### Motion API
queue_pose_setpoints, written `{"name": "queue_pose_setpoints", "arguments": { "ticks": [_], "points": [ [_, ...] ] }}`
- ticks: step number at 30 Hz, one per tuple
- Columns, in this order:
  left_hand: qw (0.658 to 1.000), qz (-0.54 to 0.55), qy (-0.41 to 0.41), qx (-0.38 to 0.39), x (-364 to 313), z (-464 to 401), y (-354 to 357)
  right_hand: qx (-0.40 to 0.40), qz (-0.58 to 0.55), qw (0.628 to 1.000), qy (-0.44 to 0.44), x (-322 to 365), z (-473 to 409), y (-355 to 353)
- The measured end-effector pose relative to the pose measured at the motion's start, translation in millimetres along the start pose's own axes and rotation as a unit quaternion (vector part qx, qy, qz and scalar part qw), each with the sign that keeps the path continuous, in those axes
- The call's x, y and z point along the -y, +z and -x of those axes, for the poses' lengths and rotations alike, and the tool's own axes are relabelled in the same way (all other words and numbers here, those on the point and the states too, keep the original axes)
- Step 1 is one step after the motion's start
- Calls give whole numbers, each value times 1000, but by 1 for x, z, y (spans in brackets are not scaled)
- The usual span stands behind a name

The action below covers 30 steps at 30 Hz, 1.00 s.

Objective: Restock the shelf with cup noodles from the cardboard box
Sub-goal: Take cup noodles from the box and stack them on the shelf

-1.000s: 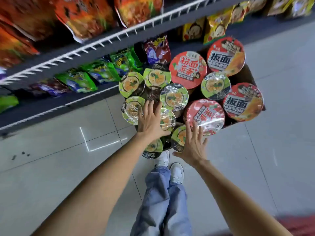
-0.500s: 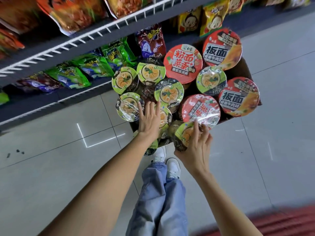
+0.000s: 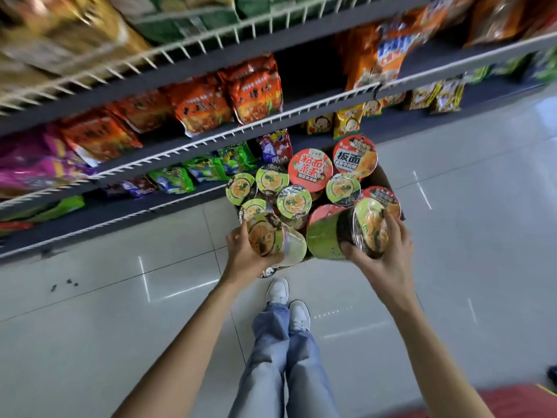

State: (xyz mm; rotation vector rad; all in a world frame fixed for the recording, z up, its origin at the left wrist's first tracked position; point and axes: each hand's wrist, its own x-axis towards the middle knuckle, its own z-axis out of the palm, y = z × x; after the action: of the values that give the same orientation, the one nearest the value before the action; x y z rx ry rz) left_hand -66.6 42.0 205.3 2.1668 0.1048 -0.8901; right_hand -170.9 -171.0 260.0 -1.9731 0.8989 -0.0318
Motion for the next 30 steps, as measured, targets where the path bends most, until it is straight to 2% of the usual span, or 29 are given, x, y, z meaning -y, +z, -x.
{"name": "queue_pose_setpoints", "arguments": {
  "ticks": [2,4,7,10,15,18,22,25,28,30],
  "points": [
    [1000,9,5,-8,-18,42,-29,21,-10,999,-43,38,16,-20],
    [999,-13,47,-25,-36,83,-62,48,-11,994,-96,78,34,-37],
    [979,-144,124,-70,-56,139,-111,109,4,975,-195,139,56,-51],
    [957,-220,150,-115,-56,179,-151,155,21,948,-276,194,75,-50],
    [956,-196,131,-175,-27,217,-203,210,-3,904,-373,276,103,-21],
    [954,-139,138,-228,-7,235,-231,263,-19,871,-414,323,131,13],
    [918,-40,201,-338,21,261,-277,307,-50,846,-433,372,175,72],
    [877,29,252,-409,37,283,-329,340,-136,845,-389,414,209,113],
    [840,72,299,-447,54,307,-395,386,-211,834,-333,460,239,153],
    [825,78,322,-458,63,323,-448,410,-193,820,-350,492,261,184]
  ]
}}
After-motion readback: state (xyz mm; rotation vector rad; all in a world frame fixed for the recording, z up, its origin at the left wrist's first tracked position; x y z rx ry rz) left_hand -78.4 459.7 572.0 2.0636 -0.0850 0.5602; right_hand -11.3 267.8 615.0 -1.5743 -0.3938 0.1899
